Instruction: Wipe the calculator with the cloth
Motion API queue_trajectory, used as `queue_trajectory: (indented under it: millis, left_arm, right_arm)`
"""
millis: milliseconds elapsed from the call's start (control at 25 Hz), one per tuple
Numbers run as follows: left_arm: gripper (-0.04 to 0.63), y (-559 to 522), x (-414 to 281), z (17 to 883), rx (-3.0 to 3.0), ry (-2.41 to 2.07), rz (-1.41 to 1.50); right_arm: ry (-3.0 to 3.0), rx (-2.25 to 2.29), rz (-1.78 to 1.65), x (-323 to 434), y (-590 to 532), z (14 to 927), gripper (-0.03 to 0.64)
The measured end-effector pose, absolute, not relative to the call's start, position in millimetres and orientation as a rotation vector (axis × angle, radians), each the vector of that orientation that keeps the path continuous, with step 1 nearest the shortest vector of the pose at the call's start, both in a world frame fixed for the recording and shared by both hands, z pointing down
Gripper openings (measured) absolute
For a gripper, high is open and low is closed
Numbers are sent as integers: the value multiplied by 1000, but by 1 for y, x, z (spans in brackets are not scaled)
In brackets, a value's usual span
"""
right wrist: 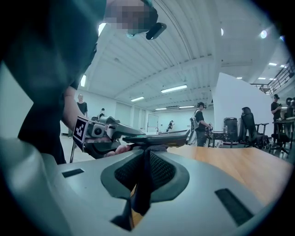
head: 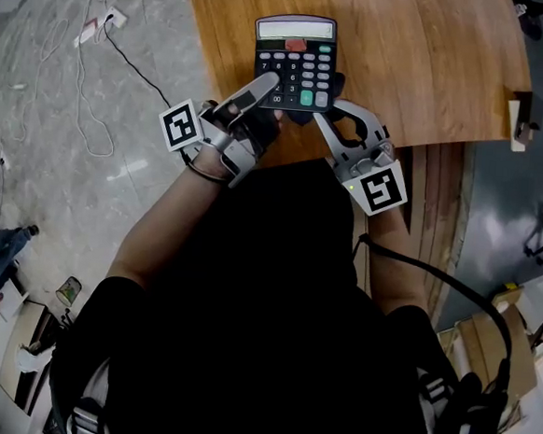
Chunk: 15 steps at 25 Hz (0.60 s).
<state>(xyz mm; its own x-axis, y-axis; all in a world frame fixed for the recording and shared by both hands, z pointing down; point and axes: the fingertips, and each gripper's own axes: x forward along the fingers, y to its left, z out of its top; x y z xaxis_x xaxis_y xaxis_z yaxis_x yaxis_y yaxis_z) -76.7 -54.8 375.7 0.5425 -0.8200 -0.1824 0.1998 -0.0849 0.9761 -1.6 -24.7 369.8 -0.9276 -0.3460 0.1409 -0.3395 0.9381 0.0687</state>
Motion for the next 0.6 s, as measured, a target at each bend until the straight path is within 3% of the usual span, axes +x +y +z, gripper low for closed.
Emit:
queue_trajectory:
  millis: [600]
  left_arm:
    - [72, -40, -61, 365, 1385, -453, -971]
  right_arm:
    - [-2911, 686, -198, -2, -77, 365, 37]
